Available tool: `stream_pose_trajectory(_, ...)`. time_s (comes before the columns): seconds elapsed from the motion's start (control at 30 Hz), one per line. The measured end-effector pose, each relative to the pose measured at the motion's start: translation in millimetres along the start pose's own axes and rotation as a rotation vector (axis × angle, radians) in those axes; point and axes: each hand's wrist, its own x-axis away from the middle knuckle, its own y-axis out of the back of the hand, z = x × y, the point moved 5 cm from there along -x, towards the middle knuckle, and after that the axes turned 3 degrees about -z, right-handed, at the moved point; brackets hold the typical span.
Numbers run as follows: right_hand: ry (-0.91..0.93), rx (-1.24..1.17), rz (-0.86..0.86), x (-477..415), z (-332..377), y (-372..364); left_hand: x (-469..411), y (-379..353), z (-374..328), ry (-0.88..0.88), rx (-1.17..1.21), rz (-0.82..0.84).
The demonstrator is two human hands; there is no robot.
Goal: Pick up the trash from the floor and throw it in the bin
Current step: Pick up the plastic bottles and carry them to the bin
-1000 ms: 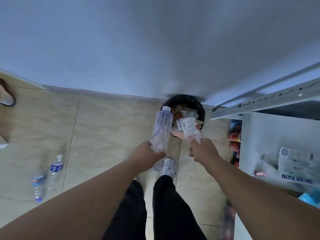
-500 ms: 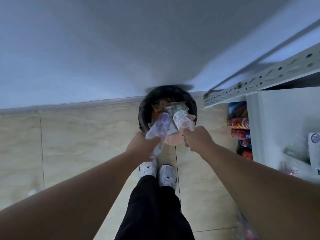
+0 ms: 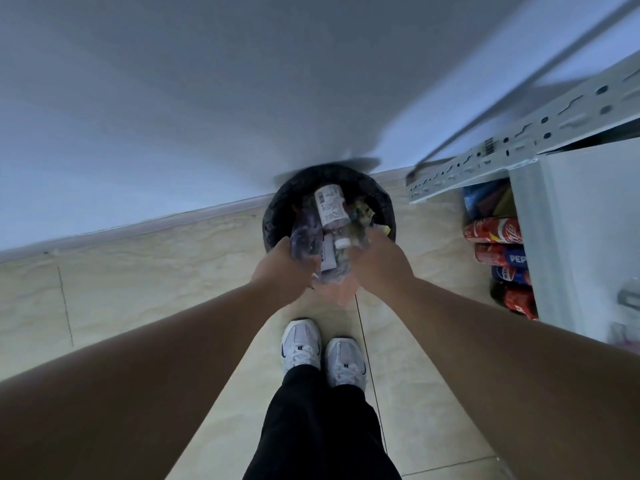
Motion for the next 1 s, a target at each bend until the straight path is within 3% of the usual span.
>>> stream_pose_trajectory(0.2,0.124,0.12,0.107,-29,1,-26,-52,-18,7,0.048,-0.131,0.0)
stream_pose_trajectory(0.4,0.171,0.126,0.06,-16,-9,-22,-63,-24,7,0.082,-0.14,-0.075)
stream_pose_trajectory(0.7,0.136,0.166,0.129,69,29,29,46,37,24,0.003,-0.379,-0.054)
stream_pose_trajectory(1.0,0.393,0.452,0.193,169,120,56,171,126,55,0.109,-0.253,-0.145)
